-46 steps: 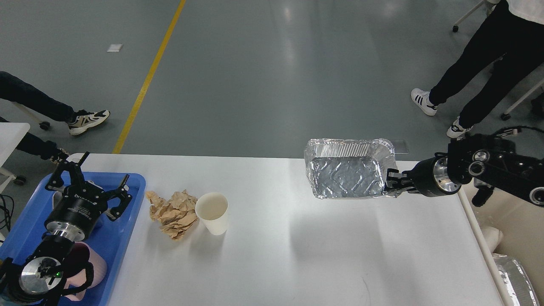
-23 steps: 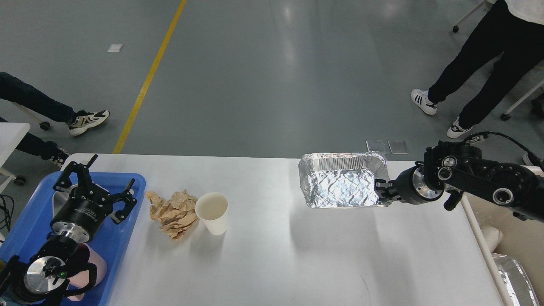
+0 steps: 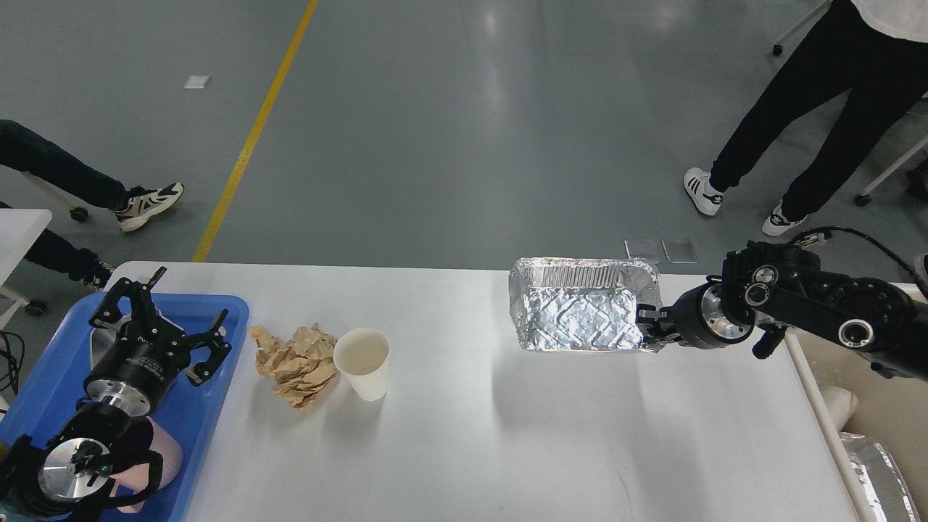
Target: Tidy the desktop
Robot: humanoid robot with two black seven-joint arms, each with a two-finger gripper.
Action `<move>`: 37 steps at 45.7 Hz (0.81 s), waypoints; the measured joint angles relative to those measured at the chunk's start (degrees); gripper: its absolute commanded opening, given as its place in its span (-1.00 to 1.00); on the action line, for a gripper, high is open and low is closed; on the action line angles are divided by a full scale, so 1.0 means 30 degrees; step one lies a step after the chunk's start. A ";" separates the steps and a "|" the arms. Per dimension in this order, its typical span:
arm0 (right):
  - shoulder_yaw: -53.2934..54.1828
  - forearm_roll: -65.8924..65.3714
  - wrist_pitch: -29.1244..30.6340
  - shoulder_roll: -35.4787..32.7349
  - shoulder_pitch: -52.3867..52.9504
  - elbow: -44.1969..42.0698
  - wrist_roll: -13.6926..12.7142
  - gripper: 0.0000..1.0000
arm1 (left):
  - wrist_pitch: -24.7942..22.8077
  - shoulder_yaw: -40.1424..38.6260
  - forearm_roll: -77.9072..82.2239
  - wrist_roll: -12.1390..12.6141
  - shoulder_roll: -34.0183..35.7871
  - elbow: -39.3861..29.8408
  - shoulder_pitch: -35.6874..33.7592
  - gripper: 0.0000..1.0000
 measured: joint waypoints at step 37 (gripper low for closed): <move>0.0234 0.0979 -0.0119 -0.0052 -0.0095 0.0061 0.0000 -1.00 | 0.2339 0.3884 0.0033 0.0016 0.4363 -0.0625 -0.0621 0.94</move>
